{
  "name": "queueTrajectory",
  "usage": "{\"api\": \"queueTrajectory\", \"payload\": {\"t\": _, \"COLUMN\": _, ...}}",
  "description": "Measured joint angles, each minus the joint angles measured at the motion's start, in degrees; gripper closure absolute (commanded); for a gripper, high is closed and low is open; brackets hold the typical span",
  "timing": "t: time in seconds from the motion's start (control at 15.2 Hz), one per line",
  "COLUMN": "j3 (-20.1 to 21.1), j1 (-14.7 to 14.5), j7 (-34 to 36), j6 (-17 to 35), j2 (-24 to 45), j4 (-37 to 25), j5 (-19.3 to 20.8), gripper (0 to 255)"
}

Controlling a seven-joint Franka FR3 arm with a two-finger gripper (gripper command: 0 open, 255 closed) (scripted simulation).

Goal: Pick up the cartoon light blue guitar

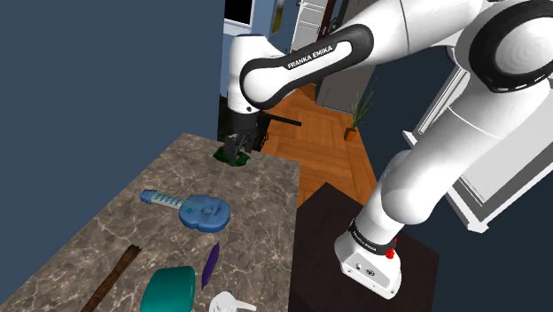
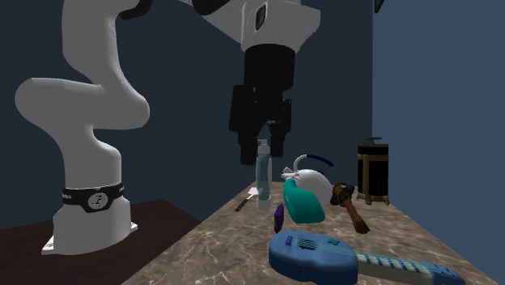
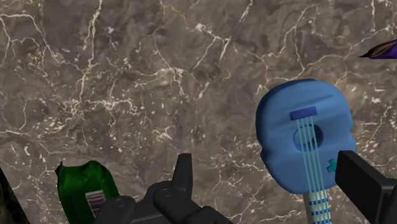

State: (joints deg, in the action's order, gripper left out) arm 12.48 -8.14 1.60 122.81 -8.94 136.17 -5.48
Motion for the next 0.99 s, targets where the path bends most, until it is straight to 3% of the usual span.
{"api": "queueTrajectory", "payload": {"t": 0.46, "j3": 2.72, "j1": -2.37, "j7": 2.51, "j6": 8.09, "j2": 15.64, "j4": -8.05, "j5": 4.17, "gripper": 0}}
{"api": "queueTrajectory", "payload": {"t": 0.99, "j3": 3.17, "j1": -6.86, "j7": 5.23, "j6": 11.98, "j2": 32.19, "j4": -20.92, "j5": 10.48, "gripper": 0}}
